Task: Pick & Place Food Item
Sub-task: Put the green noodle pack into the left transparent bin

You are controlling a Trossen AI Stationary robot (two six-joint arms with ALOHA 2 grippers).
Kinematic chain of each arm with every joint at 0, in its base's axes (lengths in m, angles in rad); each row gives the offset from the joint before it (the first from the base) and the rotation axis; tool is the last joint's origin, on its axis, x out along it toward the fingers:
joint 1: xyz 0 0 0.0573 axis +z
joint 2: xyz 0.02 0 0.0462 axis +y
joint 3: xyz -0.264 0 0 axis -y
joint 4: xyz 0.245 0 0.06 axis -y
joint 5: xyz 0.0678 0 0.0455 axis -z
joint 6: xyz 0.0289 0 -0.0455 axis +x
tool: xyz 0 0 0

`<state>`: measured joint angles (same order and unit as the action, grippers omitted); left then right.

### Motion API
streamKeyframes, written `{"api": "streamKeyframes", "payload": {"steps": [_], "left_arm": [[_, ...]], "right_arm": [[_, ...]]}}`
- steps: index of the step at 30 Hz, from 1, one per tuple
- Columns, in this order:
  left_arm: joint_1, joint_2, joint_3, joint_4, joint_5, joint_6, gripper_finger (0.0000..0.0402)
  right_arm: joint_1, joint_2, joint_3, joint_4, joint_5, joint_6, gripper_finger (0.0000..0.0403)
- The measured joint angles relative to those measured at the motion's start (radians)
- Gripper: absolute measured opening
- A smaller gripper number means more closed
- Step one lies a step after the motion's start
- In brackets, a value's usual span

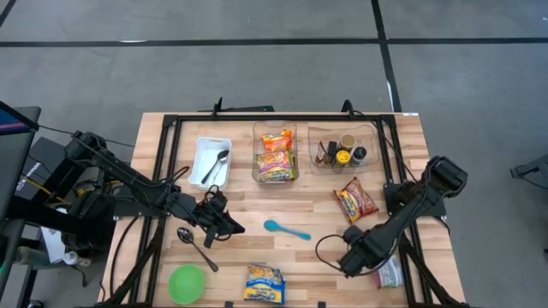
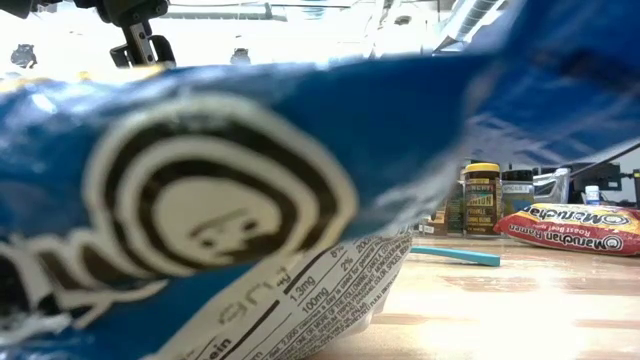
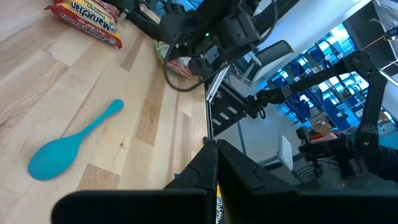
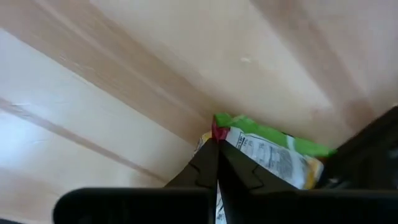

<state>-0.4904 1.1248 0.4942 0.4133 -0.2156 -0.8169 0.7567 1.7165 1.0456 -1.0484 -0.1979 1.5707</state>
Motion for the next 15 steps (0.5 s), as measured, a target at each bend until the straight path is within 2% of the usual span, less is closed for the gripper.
{"api": "streamKeyframes", "payload": {"steps": [8, 15], "left_arm": [[0.000, 0.000, 0.000, 0.000, 0.001, 0.000, 0.0000], [0.000, 0.000, 0.000, 0.000, 0.001, 0.000, 0.0000]], "right_arm": [[0.000, -0.055, 0.130, -0.133, 0.177, 0.010, 0.0001], [0.001, -0.094, 0.226, -0.167, 0.428, 0.050, 0.0000]]}}
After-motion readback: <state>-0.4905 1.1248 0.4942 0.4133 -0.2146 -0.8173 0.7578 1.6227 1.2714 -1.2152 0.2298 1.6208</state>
